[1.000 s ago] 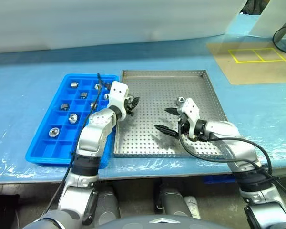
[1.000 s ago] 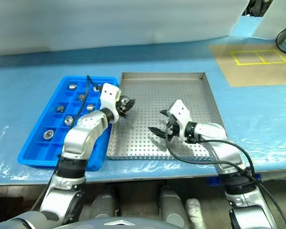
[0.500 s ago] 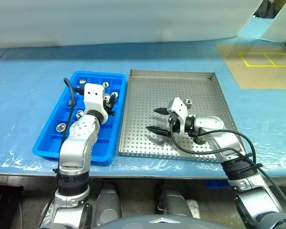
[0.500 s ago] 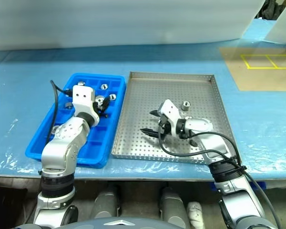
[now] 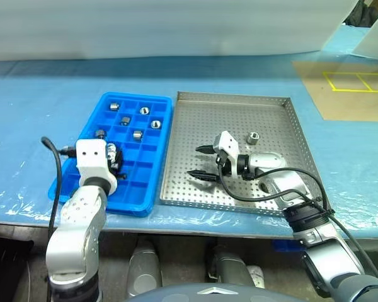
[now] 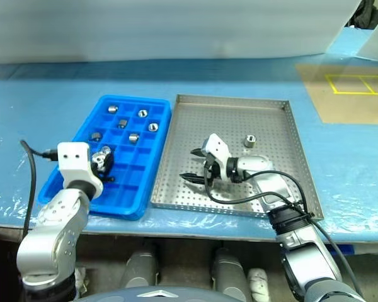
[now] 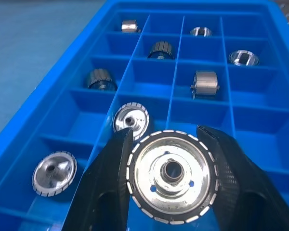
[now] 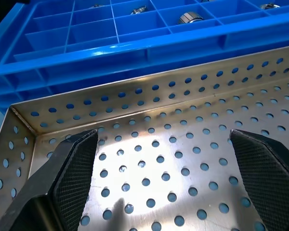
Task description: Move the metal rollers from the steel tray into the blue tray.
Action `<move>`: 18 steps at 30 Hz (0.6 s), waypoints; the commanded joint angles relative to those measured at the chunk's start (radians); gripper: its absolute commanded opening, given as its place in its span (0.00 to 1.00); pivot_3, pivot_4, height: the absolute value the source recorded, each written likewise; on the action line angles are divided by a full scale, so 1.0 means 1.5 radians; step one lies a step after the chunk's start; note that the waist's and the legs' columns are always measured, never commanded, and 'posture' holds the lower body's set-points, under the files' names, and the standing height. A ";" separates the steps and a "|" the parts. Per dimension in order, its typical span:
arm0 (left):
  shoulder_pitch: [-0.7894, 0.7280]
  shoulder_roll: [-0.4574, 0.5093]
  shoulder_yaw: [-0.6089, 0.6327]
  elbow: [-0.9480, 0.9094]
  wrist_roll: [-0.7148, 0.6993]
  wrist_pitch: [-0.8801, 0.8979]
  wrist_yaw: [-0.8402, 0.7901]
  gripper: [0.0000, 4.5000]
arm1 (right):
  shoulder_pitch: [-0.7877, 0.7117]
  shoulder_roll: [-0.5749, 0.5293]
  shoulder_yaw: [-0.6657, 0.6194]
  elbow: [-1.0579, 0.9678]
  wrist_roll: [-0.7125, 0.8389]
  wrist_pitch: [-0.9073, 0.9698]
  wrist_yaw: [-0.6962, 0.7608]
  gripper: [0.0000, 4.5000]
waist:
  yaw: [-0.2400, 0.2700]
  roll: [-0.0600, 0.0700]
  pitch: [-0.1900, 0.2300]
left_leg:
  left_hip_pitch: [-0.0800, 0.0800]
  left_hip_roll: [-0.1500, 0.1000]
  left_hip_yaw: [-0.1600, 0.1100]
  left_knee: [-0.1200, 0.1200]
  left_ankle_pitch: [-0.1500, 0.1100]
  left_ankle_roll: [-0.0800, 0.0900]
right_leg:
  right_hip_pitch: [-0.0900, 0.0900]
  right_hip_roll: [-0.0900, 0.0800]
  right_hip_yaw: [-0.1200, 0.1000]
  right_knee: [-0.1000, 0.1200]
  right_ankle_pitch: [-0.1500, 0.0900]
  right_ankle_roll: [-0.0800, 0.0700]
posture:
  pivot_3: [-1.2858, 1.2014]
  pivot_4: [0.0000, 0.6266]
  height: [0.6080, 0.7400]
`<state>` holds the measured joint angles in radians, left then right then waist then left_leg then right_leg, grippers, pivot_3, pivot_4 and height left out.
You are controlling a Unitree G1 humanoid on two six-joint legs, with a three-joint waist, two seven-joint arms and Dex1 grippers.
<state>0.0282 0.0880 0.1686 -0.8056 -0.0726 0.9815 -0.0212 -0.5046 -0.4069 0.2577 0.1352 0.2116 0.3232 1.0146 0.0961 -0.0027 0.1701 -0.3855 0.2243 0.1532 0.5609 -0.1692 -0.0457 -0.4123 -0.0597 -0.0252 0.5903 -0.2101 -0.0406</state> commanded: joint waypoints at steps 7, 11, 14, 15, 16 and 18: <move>0.121 -0.034 0.012 -0.105 0.003 -0.006 0.029 0.39 | -0.043 0.024 0.005 0.037 -0.004 -0.034 0.038 1.00 | 0.007 0.000 0.000 | 0.000 0.000 -0.001 0.000 0.000 0.000 | 0.000 0.000 0.000 0.000 0.000 0.000 | 0.62 0.24 1.00; 0.162 -0.040 0.030 -0.090 0.002 -0.043 0.026 0.39 | -0.058 0.036 0.010 0.051 -0.006 -0.045 0.050 1.00 | 0.009 0.000 0.000 | 0.000 0.000 -0.001 0.000 0.000 0.000 | 0.000 0.000 0.000 0.000 0.000 0.000 | 0.63 0.24 1.00; 0.180 -0.044 0.039 -0.072 0.001 -0.069 0.026 0.39 | -0.067 0.044 0.012 0.063 -0.009 -0.052 0.058 1.00 | 0.013 0.000 0.000 | 0.000 0.000 -0.001 -0.001 0.000 0.000 | 0.000 0.000 0.000 0.000 0.000 0.000 | 0.64 0.24 1.00; 0.184 -0.046 0.042 -0.066 0.000 -0.076 0.027 0.39 | -0.069 0.046 0.013 0.067 -0.010 -0.055 0.060 1.00 | 0.015 0.000 0.000 | 0.000 0.000 -0.001 -0.001 0.000 0.000 | 0.000 0.000 0.000 -0.001 0.000 0.000 | 0.64 0.24 1.00; 0.189 -0.048 0.046 -0.059 -0.002 -0.083 0.027 0.39 | -0.072 0.048 0.014 0.070 -0.012 -0.057 0.061 1.00 | 0.017 0.000 0.000 | 0.000 0.000 -0.001 -0.001 0.000 0.000 | 0.000 0.000 0.000 -0.001 0.000 0.000 | 0.64 0.24 1.00; 0.198 -0.049 0.049 -0.043 -0.003 -0.099 0.024 0.46 | -0.076 0.051 0.014 0.075 -0.012 -0.059 0.064 1.00 | 0.020 0.000 0.000 | -0.001 0.000 -0.001 -0.001 0.000 0.000 | -0.001 0.000 0.000 -0.001 0.000 0.000 | 0.64 0.24 1.00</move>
<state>0.2962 0.0157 0.2059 -0.8780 -0.0802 0.8536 0.0104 -0.6008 -0.3323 0.2810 0.2545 0.1877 0.2561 1.0972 0.1264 -0.0030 0.1703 -0.3866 0.2238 0.1523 0.5589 -0.1692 -0.0460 -0.4140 -0.0599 -0.0254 0.5892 -0.2105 -0.0401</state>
